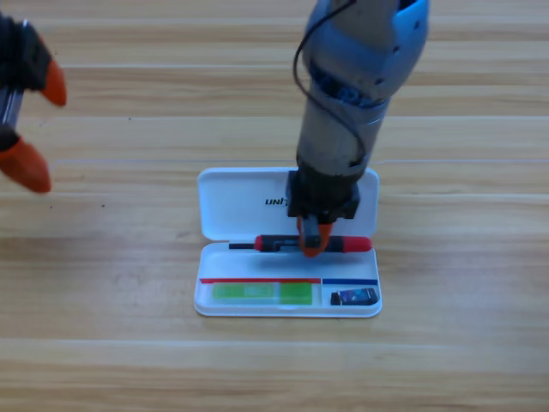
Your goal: Clean up eraser and pencils
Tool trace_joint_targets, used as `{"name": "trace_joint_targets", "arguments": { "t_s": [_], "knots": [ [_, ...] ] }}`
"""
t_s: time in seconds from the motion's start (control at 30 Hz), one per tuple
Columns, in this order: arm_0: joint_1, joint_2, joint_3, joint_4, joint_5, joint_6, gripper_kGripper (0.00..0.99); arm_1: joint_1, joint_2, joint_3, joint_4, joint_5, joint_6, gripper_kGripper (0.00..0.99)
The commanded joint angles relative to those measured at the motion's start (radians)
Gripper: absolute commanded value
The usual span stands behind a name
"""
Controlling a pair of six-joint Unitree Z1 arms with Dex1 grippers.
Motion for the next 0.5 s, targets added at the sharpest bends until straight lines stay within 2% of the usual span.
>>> {"name": "trace_joint_targets", "arguments": {
  "t_s": [0.03,0.13,0.17,0.2,0.23,0.27,0.3,0.5],
  "knots": [
    [0.021,0.01,0.077,-0.025,-0.014,0.005,0.99,0.032,0.093,-0.025,0.021,-0.019,0.014,0.0],
    [0.021,0.014,0.103,-0.042,-0.014,0.004,0.99,0.034,0.096,-0.031,0.021,-0.025,0.035,0.0],
    [0.021,0.014,0.112,-0.048,-0.014,0.002,0.99,0.034,0.095,-0.031,0.021,-0.025,0.043,0.078],
    [0.021,0.014,0.117,-0.054,-0.014,-0.001,0.99,0.034,0.09,-0.031,0.021,-0.025,0.049,0.337],
    [0.021,0.014,0.12,-0.057,-0.014,-0.002,0.99,0.034,0.084,-0.028,0.021,-0.025,0.055,0.647],
    [0.021,0.016,0.121,-0.06,-0.014,-0.002,0.99,0.034,0.076,-0.024,0.021,-0.025,0.06,0.887],
    [0.021,0.016,0.121,-0.061,-0.014,-0.002,0.99,0.034,0.067,-0.019,0.021,-0.024,0.06,0.96],
    [0.021,0.02,0.124,-0.075,-0.014,-0.007,0.99,0.046,-0.06,0.049,0.021,0.038,0.06,0.989]
  ]
}}
